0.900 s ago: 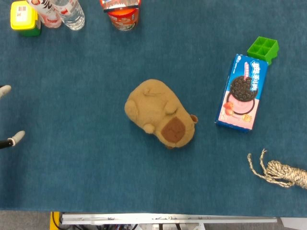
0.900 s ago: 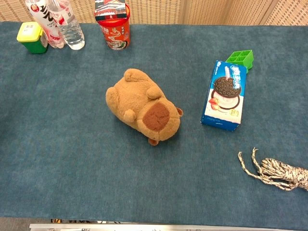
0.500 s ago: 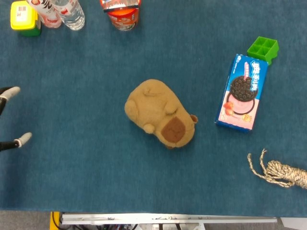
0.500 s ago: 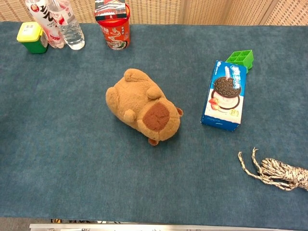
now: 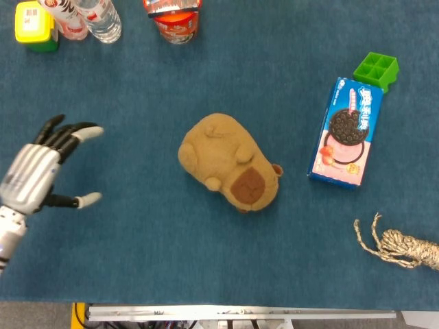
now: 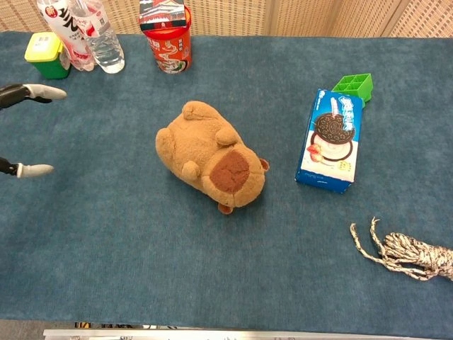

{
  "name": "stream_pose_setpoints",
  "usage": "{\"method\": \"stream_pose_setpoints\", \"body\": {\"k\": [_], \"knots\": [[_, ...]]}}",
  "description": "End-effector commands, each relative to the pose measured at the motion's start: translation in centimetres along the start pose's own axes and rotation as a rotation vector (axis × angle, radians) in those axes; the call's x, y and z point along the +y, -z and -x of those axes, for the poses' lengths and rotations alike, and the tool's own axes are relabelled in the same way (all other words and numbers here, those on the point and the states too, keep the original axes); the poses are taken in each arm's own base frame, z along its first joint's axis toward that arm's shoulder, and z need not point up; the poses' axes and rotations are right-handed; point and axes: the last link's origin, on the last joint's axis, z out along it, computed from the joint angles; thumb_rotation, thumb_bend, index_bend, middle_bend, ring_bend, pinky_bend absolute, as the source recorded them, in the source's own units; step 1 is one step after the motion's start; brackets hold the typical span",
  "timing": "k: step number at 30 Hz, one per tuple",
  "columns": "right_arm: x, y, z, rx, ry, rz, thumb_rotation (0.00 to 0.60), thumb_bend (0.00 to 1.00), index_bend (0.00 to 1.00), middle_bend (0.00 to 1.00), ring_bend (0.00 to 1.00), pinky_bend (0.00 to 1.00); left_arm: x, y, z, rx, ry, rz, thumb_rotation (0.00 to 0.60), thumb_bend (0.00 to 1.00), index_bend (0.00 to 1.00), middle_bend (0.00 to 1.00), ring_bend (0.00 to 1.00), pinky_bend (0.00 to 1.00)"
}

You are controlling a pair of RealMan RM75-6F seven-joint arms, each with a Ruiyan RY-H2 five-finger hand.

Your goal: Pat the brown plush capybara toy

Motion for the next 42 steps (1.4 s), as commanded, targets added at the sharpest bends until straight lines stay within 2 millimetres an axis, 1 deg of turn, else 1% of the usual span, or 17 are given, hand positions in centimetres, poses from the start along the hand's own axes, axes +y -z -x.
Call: {"method": "stream_pose_setpoints", "body": {"k": [1,4,6,8,9,12,13,14,15,19,28,33,42], "knots": [[0.0,0.1,0.2,-0.006,0.001,0.003,0.600,0.00,0.36,0.36,0.23,0.18,1.1,-1.9,1.4,-0.057,0.045,0.070,0.547,0.04,0.15,0.15,0.15,0.01],[0.0,0.1,0.1,-0.006,0.003,0.003,0.600,0.00,0.36,0.36,0.23,0.18,2.0,-3.1,2.3,-0.090,0.082,0.130,0.375,0.04,0.14,0.11,0.12,0.00],[0.1,0.1,0.2,-0.007,0.004,0.005,0.600,0.00,0.36,0.36,0.23,0.18,2.5,-3.7,2.9,-0.106,0.126,0.169,0.227,0.04,0.13,0.06,0.07,0.00],[0.2,0.2,0.2,-0.008,0.006,0.007,0.600,0.00,0.36,0.36,0.23,0.18,3.0,-4.4,3.6,-0.117,0.149,0.217,0.134,0.04,0.12,0.02,0.03,0.00],[0.2,0.2,0.2,-0.009,0.006,0.007,0.600,0.00,0.36,0.36,0.23,0.18,3.3,-4.7,3.8,-0.118,0.151,0.238,0.100,0.04,0.11,0.01,0.02,0.00],[0.3,0.3,0.3,-0.013,0.005,0.010,0.600,0.00,0.36,0.36,0.23,0.18,3.8,-5.5,4.7,-0.121,0.150,0.294,0.049,0.04,0.10,0.00,0.00,0.00],[0.3,0.3,0.4,-0.014,0.005,0.011,0.600,0.00,0.36,0.36,0.23,0.18,3.9,-5.6,4.8,-0.121,0.151,0.299,0.040,0.03,0.10,0.00,0.00,0.00],[0.4,0.4,0.4,-0.014,0.006,0.013,0.600,0.00,0.36,0.36,0.23,0.18,4.5,-6.1,5.3,-0.124,0.151,0.333,0.032,0.03,0.10,0.00,0.00,0.00],[0.4,0.4,0.4,-0.014,0.006,0.014,0.600,0.00,0.36,0.36,0.23,0.18,4.6,-6.4,5.6,-0.123,0.150,0.345,0.027,0.03,0.10,0.00,0.00,0.00],[0.8,0.7,0.3,-0.012,0.007,0.022,0.600,0.00,0.36,0.36,0.23,0.18,5.2,-7.7,6.9,-0.123,0.136,0.406,0.025,0.03,0.08,0.00,0.00,0.00],[1.1,0.8,0.6,-0.017,0.005,0.031,0.600,0.00,0.36,0.36,0.23,0.18,6.0,-9.7,9.1,-0.120,0.090,0.471,0.021,0.03,0.03,0.00,0.00,0.00],[1.2,0.8,0.6,-0.019,0.004,0.038,0.600,0.00,0.36,0.36,0.23,0.18,6.4,-10.6,10.0,-0.115,0.061,0.496,0.020,0.03,0.00,0.00,0.00,0.00],[1.3,0.7,0.6,-0.022,0.008,0.044,0.600,0.00,0.36,0.36,0.23,0.18,6.8,-12.3,11.2,-0.067,0.024,0.540,0.020,0.03,0.00,0.00,0.00,0.00]]}}
